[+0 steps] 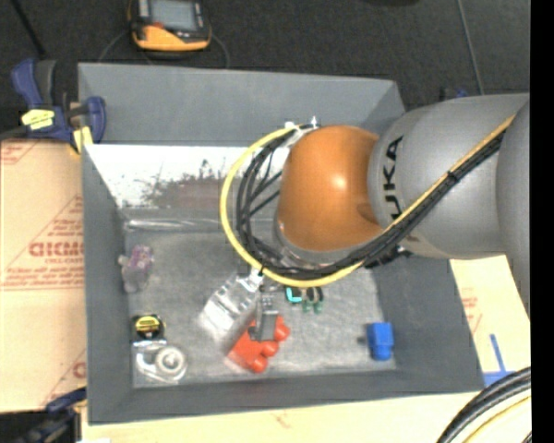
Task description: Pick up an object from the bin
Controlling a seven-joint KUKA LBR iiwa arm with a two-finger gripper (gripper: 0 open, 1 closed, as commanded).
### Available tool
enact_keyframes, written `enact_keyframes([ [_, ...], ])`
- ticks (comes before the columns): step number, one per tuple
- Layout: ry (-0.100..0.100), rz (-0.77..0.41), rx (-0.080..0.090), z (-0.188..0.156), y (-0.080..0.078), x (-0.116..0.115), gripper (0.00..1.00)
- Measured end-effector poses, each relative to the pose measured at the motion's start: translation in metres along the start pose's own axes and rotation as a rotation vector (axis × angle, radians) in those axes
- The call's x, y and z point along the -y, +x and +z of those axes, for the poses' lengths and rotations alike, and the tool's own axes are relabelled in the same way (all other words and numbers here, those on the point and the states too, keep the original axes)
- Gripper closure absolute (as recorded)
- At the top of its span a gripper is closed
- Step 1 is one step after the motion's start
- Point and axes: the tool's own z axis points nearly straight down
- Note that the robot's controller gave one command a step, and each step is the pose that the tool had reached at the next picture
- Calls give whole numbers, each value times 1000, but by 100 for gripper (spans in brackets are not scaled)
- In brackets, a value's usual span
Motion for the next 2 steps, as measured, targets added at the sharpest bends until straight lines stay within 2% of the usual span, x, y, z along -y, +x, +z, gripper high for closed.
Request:
enact_keyframes([
  [1,1,-209,15,89,9,32,0],
  [2,-3,-206,37,85,3,30,100],
])
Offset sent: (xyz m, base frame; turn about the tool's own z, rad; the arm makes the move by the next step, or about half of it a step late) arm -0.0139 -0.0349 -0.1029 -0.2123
